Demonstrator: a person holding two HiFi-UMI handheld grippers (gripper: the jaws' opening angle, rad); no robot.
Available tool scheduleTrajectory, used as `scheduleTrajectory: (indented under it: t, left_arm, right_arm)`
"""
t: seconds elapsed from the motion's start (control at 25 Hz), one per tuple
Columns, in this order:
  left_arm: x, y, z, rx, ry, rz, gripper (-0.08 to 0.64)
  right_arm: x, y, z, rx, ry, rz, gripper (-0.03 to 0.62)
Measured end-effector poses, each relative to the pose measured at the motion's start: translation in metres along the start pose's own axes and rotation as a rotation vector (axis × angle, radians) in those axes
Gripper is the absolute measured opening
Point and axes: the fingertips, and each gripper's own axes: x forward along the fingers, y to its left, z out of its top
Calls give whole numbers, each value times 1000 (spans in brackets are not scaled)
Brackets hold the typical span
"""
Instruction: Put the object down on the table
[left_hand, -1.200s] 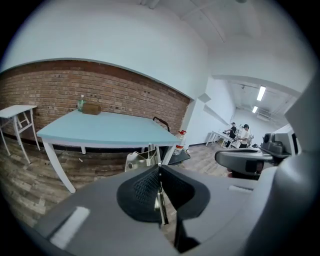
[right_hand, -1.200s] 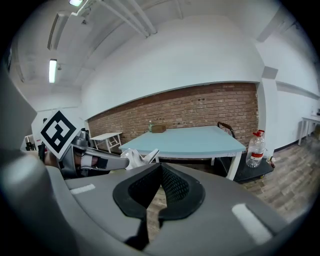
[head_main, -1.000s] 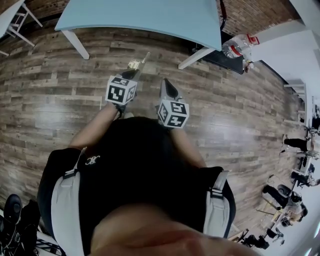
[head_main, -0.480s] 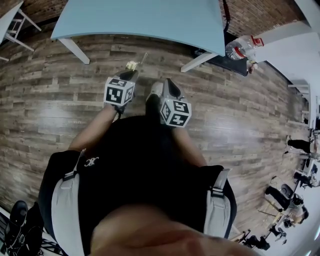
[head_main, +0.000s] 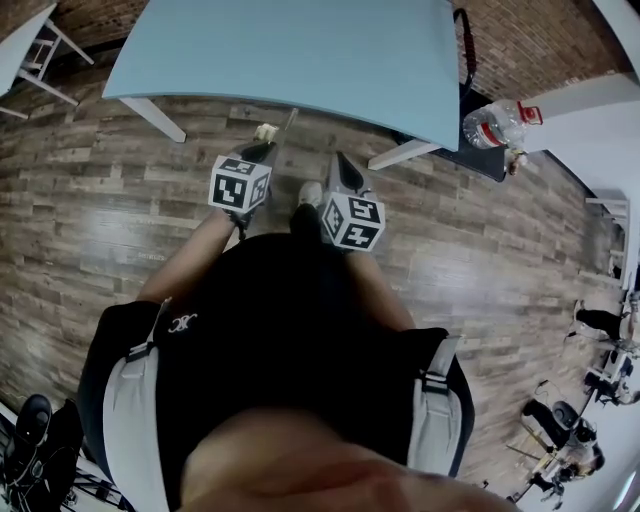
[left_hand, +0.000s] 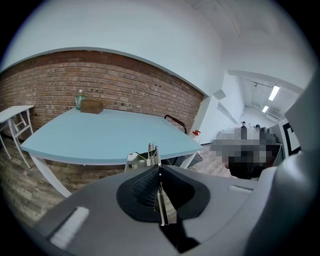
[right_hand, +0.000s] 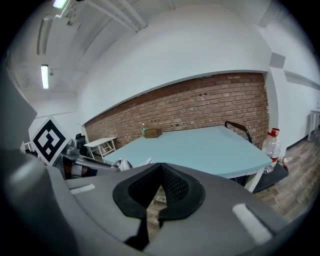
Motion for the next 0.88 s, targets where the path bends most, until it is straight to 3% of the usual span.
scheduleTrajectory:
  t: [0.4, 0.64, 0.88]
  left_arm:
    - [99, 13, 63, -14, 41, 5, 9]
    - [164, 18, 98, -72, 54, -24, 9]
    - [223, 24, 101, -136, 129, -73, 11]
  right_arm:
    - [79, -79, 51, 17, 6, 11, 14]
    - [123, -124, 89, 20, -4, 20, 14]
    - [148, -149, 102, 26, 21, 55, 14]
